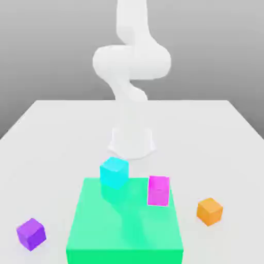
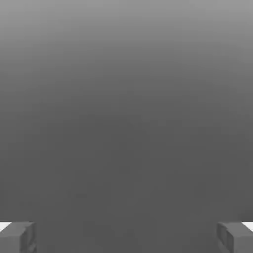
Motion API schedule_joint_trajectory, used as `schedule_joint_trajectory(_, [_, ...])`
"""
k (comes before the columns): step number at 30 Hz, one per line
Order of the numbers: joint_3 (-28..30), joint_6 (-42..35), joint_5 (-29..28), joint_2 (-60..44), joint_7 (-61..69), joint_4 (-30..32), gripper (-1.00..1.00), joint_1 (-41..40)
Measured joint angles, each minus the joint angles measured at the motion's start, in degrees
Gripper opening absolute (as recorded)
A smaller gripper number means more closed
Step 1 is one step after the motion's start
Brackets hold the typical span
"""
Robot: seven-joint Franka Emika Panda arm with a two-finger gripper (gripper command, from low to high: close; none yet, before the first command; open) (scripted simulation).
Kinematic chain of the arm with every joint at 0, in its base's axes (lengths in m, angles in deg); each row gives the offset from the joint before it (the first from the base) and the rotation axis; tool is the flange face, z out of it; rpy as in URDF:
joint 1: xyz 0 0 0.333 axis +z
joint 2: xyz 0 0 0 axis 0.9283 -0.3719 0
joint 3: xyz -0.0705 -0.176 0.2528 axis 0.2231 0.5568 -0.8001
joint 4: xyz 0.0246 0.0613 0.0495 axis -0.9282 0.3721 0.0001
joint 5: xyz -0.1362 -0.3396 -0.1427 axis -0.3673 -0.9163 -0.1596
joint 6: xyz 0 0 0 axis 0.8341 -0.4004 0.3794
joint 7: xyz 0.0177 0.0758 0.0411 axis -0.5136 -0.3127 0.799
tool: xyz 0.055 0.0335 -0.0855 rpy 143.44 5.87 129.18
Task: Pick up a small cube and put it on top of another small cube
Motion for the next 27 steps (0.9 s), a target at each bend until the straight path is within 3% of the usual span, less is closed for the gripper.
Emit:
schedule_joint_trajectory(16, [-17.5,12.5,3.1,-21.7,-36.0,9.5,0.00,-4.9])
schedule_joint_trajectory(27, [-27.9,21.2,-3.1,-37.5,-66.5,16.0,0.00,-6.4])
